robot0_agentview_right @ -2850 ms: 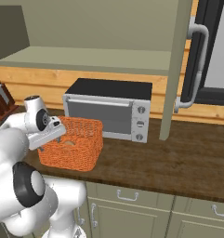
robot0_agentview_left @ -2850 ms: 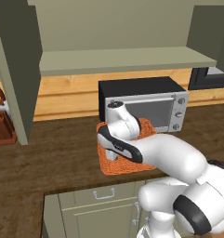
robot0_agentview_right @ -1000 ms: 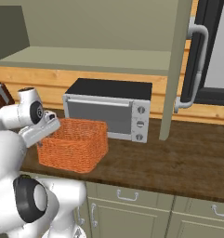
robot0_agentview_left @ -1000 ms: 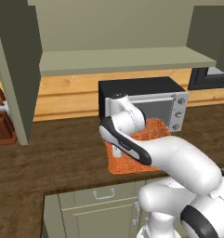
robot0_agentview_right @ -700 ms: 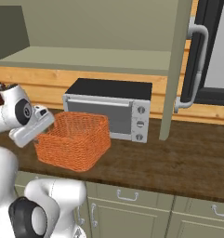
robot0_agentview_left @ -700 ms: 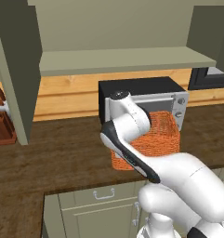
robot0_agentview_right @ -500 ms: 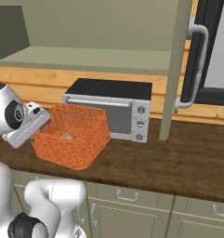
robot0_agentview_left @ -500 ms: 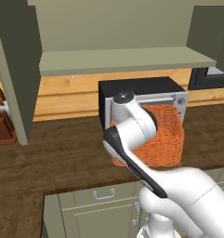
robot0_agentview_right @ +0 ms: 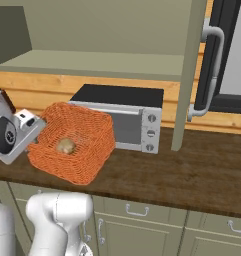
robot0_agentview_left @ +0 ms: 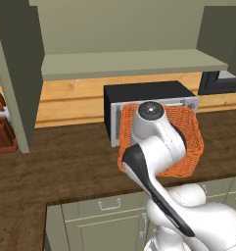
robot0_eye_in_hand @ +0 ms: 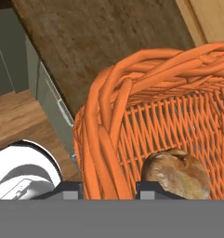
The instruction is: Open the cabinet, pick up the bread from the cabinet and place it in the basket. Then move the basket to the dining counter.
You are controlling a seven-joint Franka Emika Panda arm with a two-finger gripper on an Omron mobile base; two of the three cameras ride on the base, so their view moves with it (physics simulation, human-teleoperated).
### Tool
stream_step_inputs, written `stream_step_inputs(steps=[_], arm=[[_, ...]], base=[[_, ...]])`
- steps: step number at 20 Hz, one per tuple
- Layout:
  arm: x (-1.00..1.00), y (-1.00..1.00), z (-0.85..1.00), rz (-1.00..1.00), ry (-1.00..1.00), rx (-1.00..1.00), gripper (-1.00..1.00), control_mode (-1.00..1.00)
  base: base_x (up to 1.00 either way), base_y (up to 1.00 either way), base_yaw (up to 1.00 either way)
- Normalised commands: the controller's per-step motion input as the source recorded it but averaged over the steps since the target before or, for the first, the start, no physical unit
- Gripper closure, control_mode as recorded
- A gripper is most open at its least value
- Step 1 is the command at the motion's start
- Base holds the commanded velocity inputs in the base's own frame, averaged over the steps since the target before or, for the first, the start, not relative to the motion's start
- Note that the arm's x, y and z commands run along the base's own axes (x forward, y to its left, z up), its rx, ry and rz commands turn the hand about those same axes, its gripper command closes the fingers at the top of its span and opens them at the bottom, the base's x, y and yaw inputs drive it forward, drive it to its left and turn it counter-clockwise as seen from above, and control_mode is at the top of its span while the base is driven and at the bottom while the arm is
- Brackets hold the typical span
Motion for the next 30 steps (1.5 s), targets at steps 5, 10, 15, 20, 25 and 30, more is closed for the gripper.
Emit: stream_step_inputs(steps=[5, 10, 15, 20, 25, 30], arm=[[-0.25, -0.12, 0.49, 0.22, 0.04, 0.03, 1.00, -1.00], [-0.24, 0.00, 0.23, 0.10, 0.07, -0.08, 1.00, -1.00], [-0.04, -0.03, -0.02, 0.06, 0.02, -0.08, 1.00, -1.00], [0.00, 0.00, 0.00, 0.00, 0.00, 0.00, 1.00, -1.00], [0.00, 0.00, 0.00, 0.00, 0.00, 0.00, 1.00, -1.00], [0.00, 0.00, 0.00, 0.00, 0.00, 0.00, 1.00, 1.00]], base=[[0.00, 0.00, 0.00], [0.00, 0.00, 0.00], [0.00, 0.00, 0.00], [0.00, 0.00, 0.00], [0.00, 0.00, 0.00], [-0.27, -0.11, -0.01]])
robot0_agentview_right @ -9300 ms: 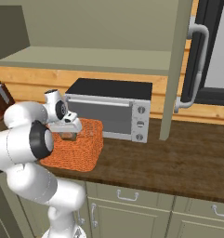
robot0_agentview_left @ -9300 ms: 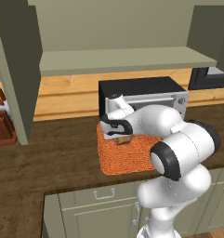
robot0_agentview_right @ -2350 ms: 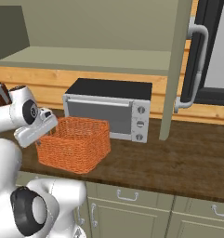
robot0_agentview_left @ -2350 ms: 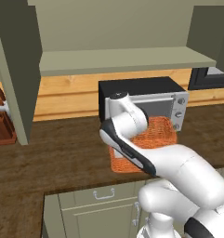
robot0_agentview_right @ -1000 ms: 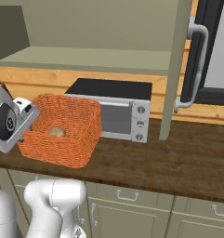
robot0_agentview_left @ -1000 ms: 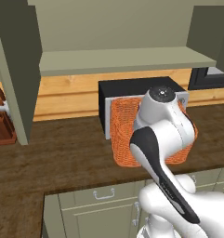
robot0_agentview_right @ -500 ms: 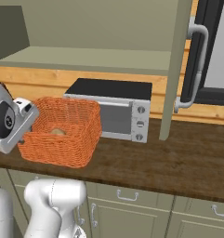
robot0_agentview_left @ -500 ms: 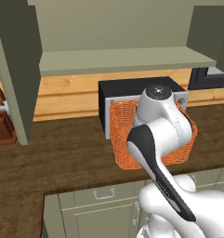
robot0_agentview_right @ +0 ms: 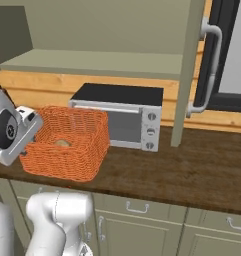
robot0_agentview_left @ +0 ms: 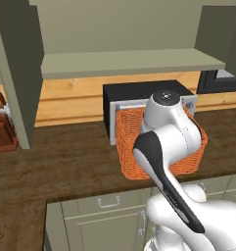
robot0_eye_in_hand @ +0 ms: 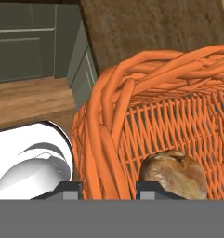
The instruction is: Open the cabinet, pick up the bread from the cabinet and place it in the basket. Then move the basket to the dining counter.
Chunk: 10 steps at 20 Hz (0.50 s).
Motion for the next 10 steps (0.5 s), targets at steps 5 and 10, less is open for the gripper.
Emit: stream_step_inputs(steps=[5, 10], arm=[[0.00, 0.00, 0.00, 0.00, 0.00, 0.00, 1.00, 1.00], [0.00, 0.00, 0.00, 0.00, 0.00, 0.00, 1.00, 1.00]], base=[[-0.67, -0.15, -0.02], [-0.90, -0.16, -0.05]])
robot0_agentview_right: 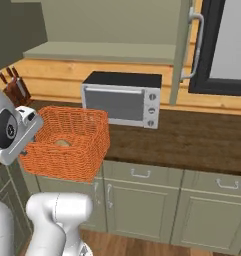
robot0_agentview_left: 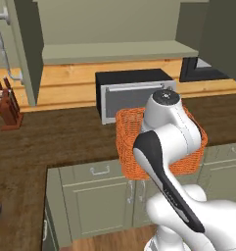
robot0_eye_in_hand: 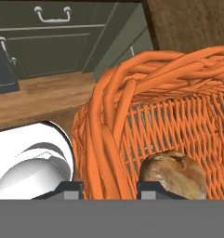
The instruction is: Open the cabinet, pick up the bread from the cabinet and place it in the basket. Then move the basket to the dining counter.
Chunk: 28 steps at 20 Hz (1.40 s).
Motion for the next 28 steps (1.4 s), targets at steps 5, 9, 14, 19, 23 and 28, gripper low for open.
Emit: stream_step_inputs(steps=[5, 9, 14, 19, 23, 28], arm=[[0.00, 0.00, 0.00, 0.00, 0.00, 0.00, 1.00, 1.00], [0.00, 0.00, 0.00, 0.00, 0.00, 0.00, 1.00, 1.00], [0.00, 0.00, 0.00, 0.00, 0.00, 0.00, 1.00, 1.00], [0.00, 0.00, 0.00, 0.00, 0.00, 0.00, 1.00, 1.00], [0.00, 0.00, 0.00, 0.00, 0.00, 0.00, 1.00, 1.00], [0.00, 0.00, 0.00, 0.00, 0.00, 0.00, 1.00, 1.00]], base=[[-0.95, -0.39, -0.16], [-0.43, -0.36, -0.62], [0.05, -0.43, -0.83], [0.12, -0.39, -0.83], [0.04, -0.33, -0.87], [0.05, -0.20, -0.89]])
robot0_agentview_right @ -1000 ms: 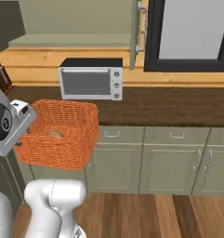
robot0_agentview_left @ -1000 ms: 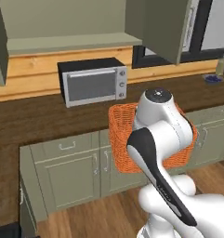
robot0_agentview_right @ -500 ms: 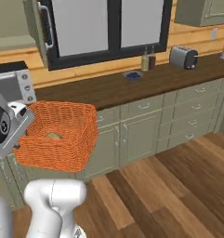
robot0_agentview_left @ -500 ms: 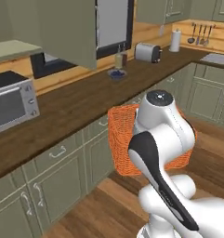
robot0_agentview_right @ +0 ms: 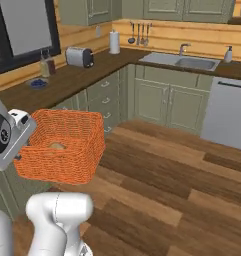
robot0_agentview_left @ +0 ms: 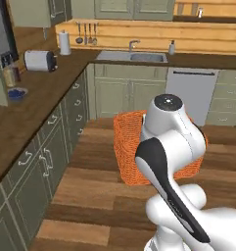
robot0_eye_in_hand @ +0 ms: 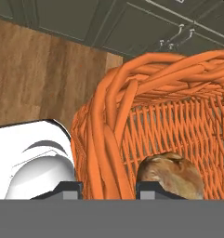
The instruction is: Open the cabinet, pick up the bread from the cabinet and place it in the basket. Then move the basket to the dining counter.
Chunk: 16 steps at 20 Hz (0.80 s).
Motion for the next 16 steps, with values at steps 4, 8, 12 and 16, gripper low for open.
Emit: stream_step_inputs(steps=[4, 8, 12, 16], arm=[[0.00, 0.00, 0.00, 0.00, 0.00, 0.00, 1.00, 1.00], [0.00, 0.00, 0.00, 0.00, 0.00, 0.00, 1.00, 1.00], [0.00, 0.00, 0.00, 0.00, 0.00, 0.00, 1.00, 1.00], [0.00, 0.00, 0.00, 0.00, 0.00, 0.00, 1.00, 1.00]], base=[[0.06, -0.20, -0.89], [0.01, -0.20, -0.92], [0.00, -0.19, -0.94], [0.29, 0.01, -0.87]])
